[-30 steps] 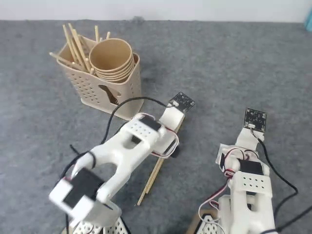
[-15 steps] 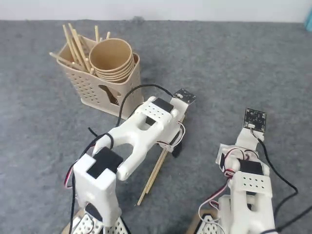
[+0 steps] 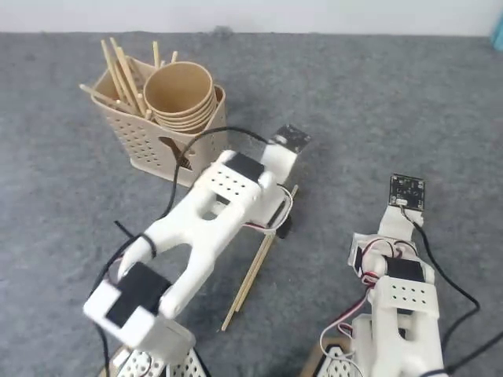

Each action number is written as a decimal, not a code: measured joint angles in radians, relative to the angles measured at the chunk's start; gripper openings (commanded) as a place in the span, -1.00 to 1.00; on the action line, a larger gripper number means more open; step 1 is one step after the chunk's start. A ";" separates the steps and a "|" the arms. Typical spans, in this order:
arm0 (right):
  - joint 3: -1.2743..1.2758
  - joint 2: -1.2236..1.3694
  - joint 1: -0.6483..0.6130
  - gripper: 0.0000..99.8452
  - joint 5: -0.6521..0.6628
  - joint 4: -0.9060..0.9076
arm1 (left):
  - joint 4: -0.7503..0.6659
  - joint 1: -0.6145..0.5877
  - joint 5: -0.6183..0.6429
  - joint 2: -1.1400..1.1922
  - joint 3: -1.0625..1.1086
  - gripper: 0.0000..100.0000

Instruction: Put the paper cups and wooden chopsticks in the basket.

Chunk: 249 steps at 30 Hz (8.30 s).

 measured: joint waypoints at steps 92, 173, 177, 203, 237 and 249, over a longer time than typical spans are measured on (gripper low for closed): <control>0.000 0.000 0.000 -0.82 0.000 0.000 | -1.014 -0.703 -0.095 -0.638 0.121 -0.97; 0.000 0.000 0.281 -0.81 -0.068 -0.149 | -0.381 0.100 -0.038 0.144 0.137 -0.98; 0.000 0.000 0.278 -0.81 -0.068 -0.149 | -0.361 0.104 -0.035 0.172 0.086 -0.98; 0.002 0.000 0.275 -0.82 -0.041 -0.158 | -0.322 -0.149 0.002 -1.178 0.192 -0.98; 0.002 0.000 0.258 -0.81 -0.041 -0.193 | -1.220 -0.733 0.089 -0.572 0.173 -0.98; 0.002 0.000 0.258 -0.81 -0.041 -0.193 | -1.206 -0.706 0.103 -0.620 0.391 -0.81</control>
